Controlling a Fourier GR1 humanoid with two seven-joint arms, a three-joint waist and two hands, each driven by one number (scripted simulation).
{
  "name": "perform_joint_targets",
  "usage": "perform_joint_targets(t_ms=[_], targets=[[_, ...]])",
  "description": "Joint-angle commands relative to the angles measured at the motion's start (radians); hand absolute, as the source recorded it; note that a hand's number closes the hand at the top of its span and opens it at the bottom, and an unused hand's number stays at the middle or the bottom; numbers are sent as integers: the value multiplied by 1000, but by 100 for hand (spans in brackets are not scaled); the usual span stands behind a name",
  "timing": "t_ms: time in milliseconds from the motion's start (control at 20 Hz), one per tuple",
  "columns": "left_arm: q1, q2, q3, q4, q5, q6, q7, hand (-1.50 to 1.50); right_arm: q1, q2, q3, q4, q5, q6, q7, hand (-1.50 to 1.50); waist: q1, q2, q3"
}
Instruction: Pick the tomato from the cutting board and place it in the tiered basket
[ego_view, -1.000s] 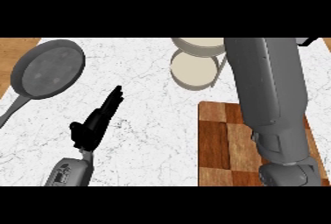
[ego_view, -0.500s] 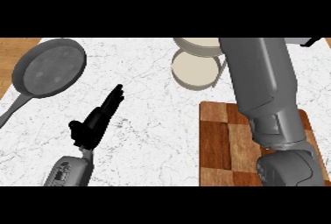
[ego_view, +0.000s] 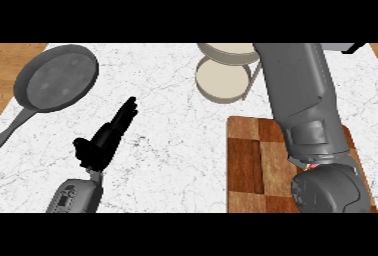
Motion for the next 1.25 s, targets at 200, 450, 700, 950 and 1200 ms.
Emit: perform_joint_targets(t_ms=[200, 450, 700, 950, 1200], targets=[[20, 3, 18, -1, -4, 20, 3, 0, -10, -18, 53, 59, 267, -291, 194, -150, -52, -17, -2], [81, -3, 18, -9, -14, 41, -20, 0, 31, -72, 52, -34, 487, -313, 285, -150, -92, -38, -3], [81, 30, 66, 3, 24, 23, 19, 0, 75, 1, 47, -264, 584, -299, 266, -150, -137, -58, -1], [92, 11, 62, -6, 20, 41, 10, 0, 166, 2, 99, -446, 567, -214, 263, -150, -145, -73, 0], [123, 35, 73, -24, 23, 34, 20, 0, 297, 3, 157, -614, 501, -100, 243, -150, -158, -86, 2]])
